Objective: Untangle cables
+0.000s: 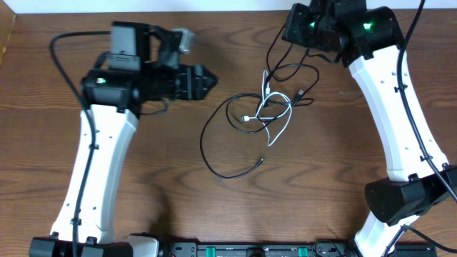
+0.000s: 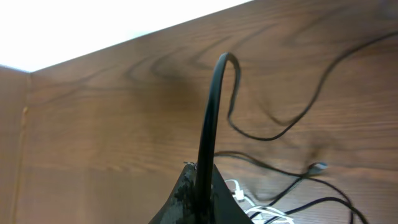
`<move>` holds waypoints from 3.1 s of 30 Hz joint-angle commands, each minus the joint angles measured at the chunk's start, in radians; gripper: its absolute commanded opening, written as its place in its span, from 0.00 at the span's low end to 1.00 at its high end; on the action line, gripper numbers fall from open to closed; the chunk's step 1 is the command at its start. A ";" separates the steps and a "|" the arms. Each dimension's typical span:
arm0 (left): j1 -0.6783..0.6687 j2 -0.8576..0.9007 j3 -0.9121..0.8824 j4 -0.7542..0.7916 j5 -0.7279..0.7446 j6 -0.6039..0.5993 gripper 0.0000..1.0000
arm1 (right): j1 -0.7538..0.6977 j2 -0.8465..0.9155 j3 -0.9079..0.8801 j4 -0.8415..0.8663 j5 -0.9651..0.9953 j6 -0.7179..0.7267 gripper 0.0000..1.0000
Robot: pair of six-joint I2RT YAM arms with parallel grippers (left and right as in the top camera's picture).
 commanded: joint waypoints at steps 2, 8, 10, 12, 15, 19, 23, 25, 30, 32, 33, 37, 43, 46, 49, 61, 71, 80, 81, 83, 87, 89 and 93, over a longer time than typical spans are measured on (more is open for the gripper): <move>-0.084 0.023 -0.019 0.084 -0.002 -0.031 0.67 | 0.002 -0.003 0.001 -0.010 -0.091 -0.029 0.01; -0.173 0.099 -0.023 0.185 0.014 0.001 0.67 | -0.002 -0.003 0.001 -0.020 -0.196 -0.109 0.01; -0.189 0.128 -0.023 0.222 0.063 0.025 0.66 | -0.004 -0.004 0.001 -0.024 -0.224 -0.130 0.01; -0.208 0.175 -0.023 0.278 0.112 0.034 0.61 | -0.005 -0.005 0.001 -0.035 -0.226 -0.138 0.01; -0.212 0.212 -0.023 0.299 0.124 0.034 0.55 | -0.005 -0.005 0.001 -0.042 -0.230 -0.156 0.01; -0.211 0.227 -0.023 0.309 0.193 0.060 0.53 | -0.011 -0.005 0.001 -0.055 -0.234 -0.171 0.01; -0.212 0.228 -0.023 0.308 0.244 0.105 0.53 | -0.012 -0.005 0.001 -0.058 -0.240 -0.174 0.01; -0.212 0.228 -0.023 0.307 0.270 0.125 0.53 | -0.012 -0.005 0.001 -0.058 -0.252 -0.175 0.01; -0.212 0.228 -0.023 0.296 0.336 0.176 0.53 | -0.012 -0.005 0.001 -0.058 -0.280 -0.182 0.01; -0.212 0.229 -0.025 0.292 0.336 0.180 0.53 | -0.012 -0.005 0.001 -0.058 -0.288 -0.182 0.01; -0.212 0.228 -0.025 0.288 0.336 0.180 0.53 | -0.012 -0.005 0.001 -0.058 -0.290 -0.182 0.01; -0.212 0.229 -0.033 0.277 0.341 0.180 0.53 | -0.012 -0.007 0.001 -0.058 -0.297 -0.182 0.01; -0.212 0.229 -0.054 0.270 0.391 0.207 0.42 | -0.012 -0.010 0.001 -0.058 -0.302 -0.187 0.01; -0.212 0.230 -0.054 0.271 0.388 0.210 0.32 | -0.012 -0.012 0.001 -0.058 -0.313 -0.200 0.01; -0.212 0.230 -0.054 0.270 0.380 0.210 0.20 | -0.012 -0.013 0.001 -0.058 -0.312 -0.204 0.01; -0.212 0.234 -0.054 0.270 0.381 0.209 0.12 | -0.012 -0.014 0.001 -0.061 -0.375 -0.223 0.01; -0.209 0.240 -0.054 0.268 0.238 0.137 0.07 | -0.066 -0.014 0.001 -0.064 -0.291 -0.226 0.01; -0.209 0.240 -0.054 0.198 -0.216 -0.066 0.07 | -0.153 -0.014 0.002 -0.058 -0.036 -0.206 0.01; -0.209 0.240 -0.054 0.185 -0.245 -0.066 0.07 | -0.165 -0.014 0.004 -0.051 -0.033 -0.206 0.01; -0.209 0.240 -0.054 0.164 -0.289 -0.066 0.07 | -0.185 -0.014 0.016 -0.040 -0.035 -0.204 0.01; -0.209 0.240 -0.054 0.129 -0.416 -0.107 0.07 | -0.213 -0.040 0.056 -0.040 -0.022 -0.206 0.01; -0.208 0.240 -0.054 0.109 -0.501 -0.144 0.07 | -0.221 -0.064 0.075 -0.044 0.011 -0.208 0.01; -0.198 0.240 -0.054 0.069 -0.620 -0.198 0.07 | -0.223 -0.132 0.089 -0.041 0.071 -0.229 0.01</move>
